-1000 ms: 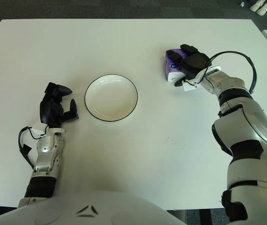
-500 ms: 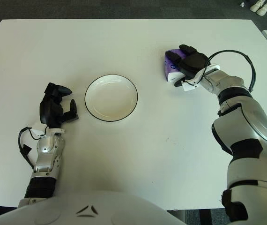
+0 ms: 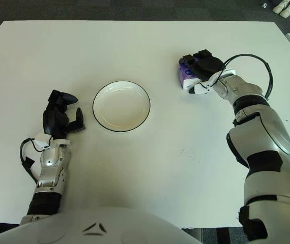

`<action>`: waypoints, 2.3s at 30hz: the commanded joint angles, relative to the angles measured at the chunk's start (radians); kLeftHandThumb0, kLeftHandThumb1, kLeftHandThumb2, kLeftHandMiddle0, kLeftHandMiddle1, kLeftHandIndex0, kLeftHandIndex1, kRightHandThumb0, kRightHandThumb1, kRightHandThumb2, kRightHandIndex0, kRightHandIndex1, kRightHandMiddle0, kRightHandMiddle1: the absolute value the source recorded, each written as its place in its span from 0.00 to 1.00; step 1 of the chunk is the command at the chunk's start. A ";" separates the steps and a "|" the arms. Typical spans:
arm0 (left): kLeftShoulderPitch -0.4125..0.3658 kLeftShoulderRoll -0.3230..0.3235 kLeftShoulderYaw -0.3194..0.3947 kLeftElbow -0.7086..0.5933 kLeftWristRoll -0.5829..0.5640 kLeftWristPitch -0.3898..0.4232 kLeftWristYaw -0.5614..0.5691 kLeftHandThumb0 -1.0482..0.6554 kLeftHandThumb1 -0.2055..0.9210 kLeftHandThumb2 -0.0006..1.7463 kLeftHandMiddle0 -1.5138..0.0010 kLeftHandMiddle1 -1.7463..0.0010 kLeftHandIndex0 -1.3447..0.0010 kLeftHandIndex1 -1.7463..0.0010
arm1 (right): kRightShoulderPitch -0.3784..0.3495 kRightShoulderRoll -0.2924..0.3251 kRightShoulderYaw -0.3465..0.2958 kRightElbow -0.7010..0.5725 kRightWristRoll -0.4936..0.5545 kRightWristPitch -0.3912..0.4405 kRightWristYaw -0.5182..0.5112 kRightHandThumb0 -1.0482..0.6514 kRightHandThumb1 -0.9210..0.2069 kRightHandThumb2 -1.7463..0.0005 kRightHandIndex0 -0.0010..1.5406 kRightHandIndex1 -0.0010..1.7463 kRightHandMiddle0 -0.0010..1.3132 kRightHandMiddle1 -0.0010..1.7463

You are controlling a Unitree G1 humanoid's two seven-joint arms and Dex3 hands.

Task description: Put the tissue paper into the plate.

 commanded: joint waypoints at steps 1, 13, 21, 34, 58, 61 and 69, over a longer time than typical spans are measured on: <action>0.086 -0.001 0.007 0.074 0.000 0.017 0.003 0.61 0.39 0.82 0.56 0.00 0.67 0.00 | 0.116 0.034 0.040 0.028 -0.035 -0.033 0.142 0.20 0.61 0.42 0.00 0.73 0.01 0.97; 0.086 0.004 0.012 0.086 -0.008 0.000 -0.003 0.61 0.31 0.87 0.52 0.00 0.62 0.00 | 0.127 0.032 0.009 0.026 0.026 -0.057 0.200 0.30 0.60 0.40 0.19 0.99 0.20 1.00; 0.088 0.006 0.011 0.083 -0.011 0.006 -0.002 0.61 0.33 0.86 0.53 0.00 0.63 0.00 | 0.145 0.034 -0.029 0.021 0.077 -0.077 0.211 0.35 0.60 0.40 0.34 1.00 0.30 1.00; 0.096 -0.001 0.012 0.076 -0.007 0.001 0.007 0.61 0.38 0.82 0.55 0.01 0.66 0.00 | 0.227 0.100 -0.223 0.011 0.307 -0.066 0.304 0.39 0.60 0.36 0.57 1.00 0.52 1.00; 0.087 0.007 0.016 0.095 -0.006 -0.007 -0.001 0.61 0.30 0.89 0.51 0.00 0.61 0.01 | 0.322 0.353 -0.760 -0.071 0.963 0.115 0.725 0.57 0.60 0.17 0.88 1.00 0.85 1.00; 0.086 0.004 0.020 0.091 -0.013 0.001 0.001 0.61 0.32 0.87 0.52 0.00 0.62 0.00 | 0.315 0.374 -0.818 -0.072 1.030 0.180 0.776 0.58 0.61 0.16 0.87 1.00 0.85 1.00; 0.081 0.011 0.021 0.096 -0.021 -0.004 -0.011 0.61 0.38 0.83 0.56 0.00 0.66 0.00 | 0.302 0.403 -0.907 -0.090 1.118 0.303 0.818 0.61 0.64 0.14 0.84 1.00 0.82 1.00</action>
